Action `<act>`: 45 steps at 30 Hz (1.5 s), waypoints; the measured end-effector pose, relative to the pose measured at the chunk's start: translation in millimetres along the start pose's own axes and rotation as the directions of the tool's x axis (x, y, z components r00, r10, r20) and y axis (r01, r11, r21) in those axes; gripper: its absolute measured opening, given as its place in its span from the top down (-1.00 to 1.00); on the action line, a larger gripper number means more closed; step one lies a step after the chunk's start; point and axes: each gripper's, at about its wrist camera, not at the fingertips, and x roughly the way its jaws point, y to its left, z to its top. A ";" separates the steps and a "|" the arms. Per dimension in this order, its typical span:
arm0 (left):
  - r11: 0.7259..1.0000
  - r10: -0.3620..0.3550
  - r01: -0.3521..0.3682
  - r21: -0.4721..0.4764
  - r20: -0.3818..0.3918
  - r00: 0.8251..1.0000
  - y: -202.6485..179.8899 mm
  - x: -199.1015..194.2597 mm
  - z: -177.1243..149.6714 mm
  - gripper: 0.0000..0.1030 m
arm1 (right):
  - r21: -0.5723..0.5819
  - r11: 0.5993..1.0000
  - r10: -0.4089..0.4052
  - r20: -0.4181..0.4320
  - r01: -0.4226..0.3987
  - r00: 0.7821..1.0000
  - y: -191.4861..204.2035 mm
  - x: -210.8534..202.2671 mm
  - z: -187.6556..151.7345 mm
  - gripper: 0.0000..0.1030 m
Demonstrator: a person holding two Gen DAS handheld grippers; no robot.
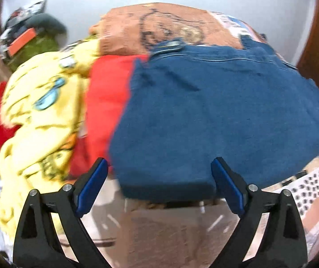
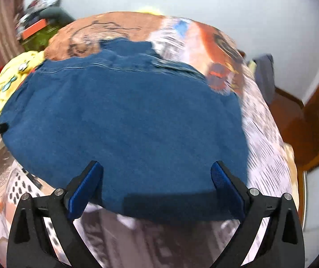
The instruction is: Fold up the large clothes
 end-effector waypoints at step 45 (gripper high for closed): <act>0.583 -0.487 0.429 -0.690 0.126 0.864 32.4 68.3 -4.5 -0.12 | 0.169 0.984 0.053 -0.033 -0.047 0.998 10.3 -33.0 -32.3 -0.91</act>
